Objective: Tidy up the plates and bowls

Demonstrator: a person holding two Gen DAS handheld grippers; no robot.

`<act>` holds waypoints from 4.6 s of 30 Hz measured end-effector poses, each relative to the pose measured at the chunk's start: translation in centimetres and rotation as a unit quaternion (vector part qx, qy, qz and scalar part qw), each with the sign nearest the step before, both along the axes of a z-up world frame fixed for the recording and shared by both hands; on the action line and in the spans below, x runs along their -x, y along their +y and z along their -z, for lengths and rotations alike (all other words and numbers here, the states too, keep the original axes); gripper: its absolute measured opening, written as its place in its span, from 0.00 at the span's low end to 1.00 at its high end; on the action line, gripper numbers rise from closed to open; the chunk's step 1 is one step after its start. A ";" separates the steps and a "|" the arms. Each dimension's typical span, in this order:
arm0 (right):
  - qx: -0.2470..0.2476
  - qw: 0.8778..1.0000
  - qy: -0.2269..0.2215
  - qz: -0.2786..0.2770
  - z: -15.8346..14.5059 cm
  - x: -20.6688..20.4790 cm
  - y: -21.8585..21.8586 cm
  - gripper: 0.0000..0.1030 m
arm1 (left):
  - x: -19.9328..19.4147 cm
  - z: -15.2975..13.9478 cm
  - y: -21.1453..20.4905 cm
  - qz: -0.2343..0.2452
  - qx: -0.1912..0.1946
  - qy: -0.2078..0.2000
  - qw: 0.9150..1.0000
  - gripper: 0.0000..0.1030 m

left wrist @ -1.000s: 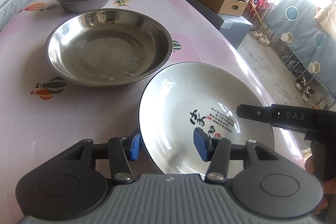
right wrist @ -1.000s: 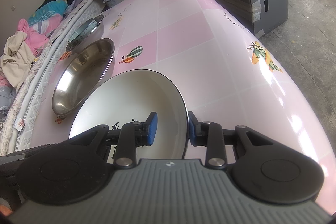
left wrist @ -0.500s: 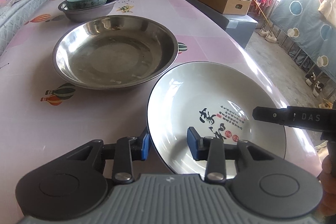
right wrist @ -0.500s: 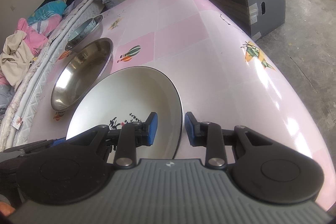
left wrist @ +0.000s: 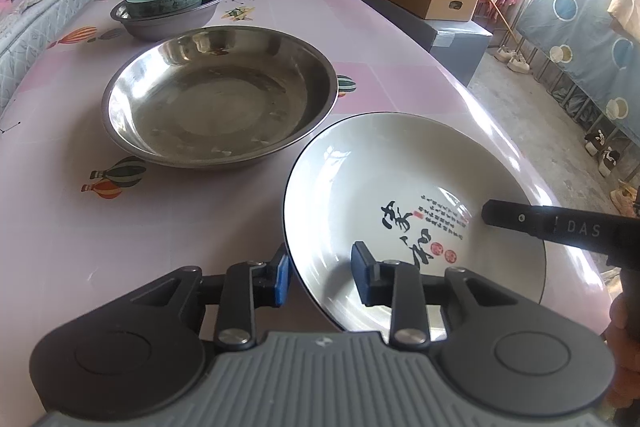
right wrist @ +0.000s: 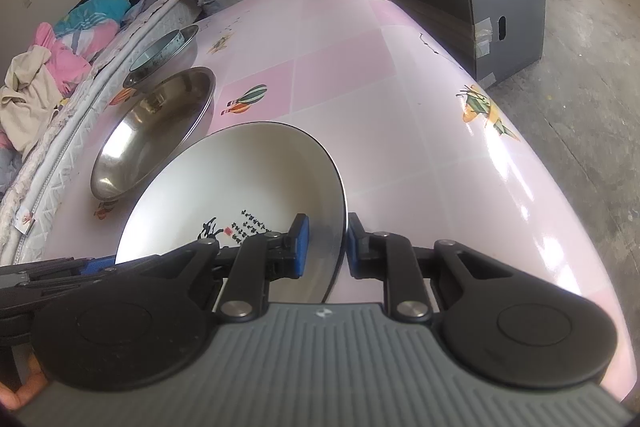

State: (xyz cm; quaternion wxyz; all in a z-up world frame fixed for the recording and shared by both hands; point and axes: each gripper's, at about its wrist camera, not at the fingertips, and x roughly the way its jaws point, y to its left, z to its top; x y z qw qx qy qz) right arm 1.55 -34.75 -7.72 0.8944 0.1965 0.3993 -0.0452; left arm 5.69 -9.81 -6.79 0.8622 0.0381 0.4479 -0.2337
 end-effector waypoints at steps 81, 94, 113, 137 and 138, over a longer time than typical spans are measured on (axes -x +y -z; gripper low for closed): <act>0.080 0.996 -0.048 -0.012 -1.2 1.9 2.0 0.25 | 1.0 -1.2 -0.6 -0.011 0.003 -0.038 0.999 0.39; 0.061 0.998 -0.032 -0.002 0.0 1.5 1.0 0.23 | 0.3 -1.1 0.3 -0.006 0.036 -0.028 0.999 0.33; 0.026 0.999 -0.037 -0.003 0.6 1.2 0.2 0.23 | -2.8 0.7 1.9 -0.027 0.097 0.054 0.993 0.17; 0.015 0.999 -0.030 -0.025 0.7 0.7 1.9 0.24 | -2.1 0.2 4.9 -0.048 0.109 0.081 0.990 0.14; 0.015 0.999 -0.030 -0.026 0.7 0.6 1.9 0.24 | -2.2 0.4 4.9 -0.049 0.112 0.086 0.989 0.14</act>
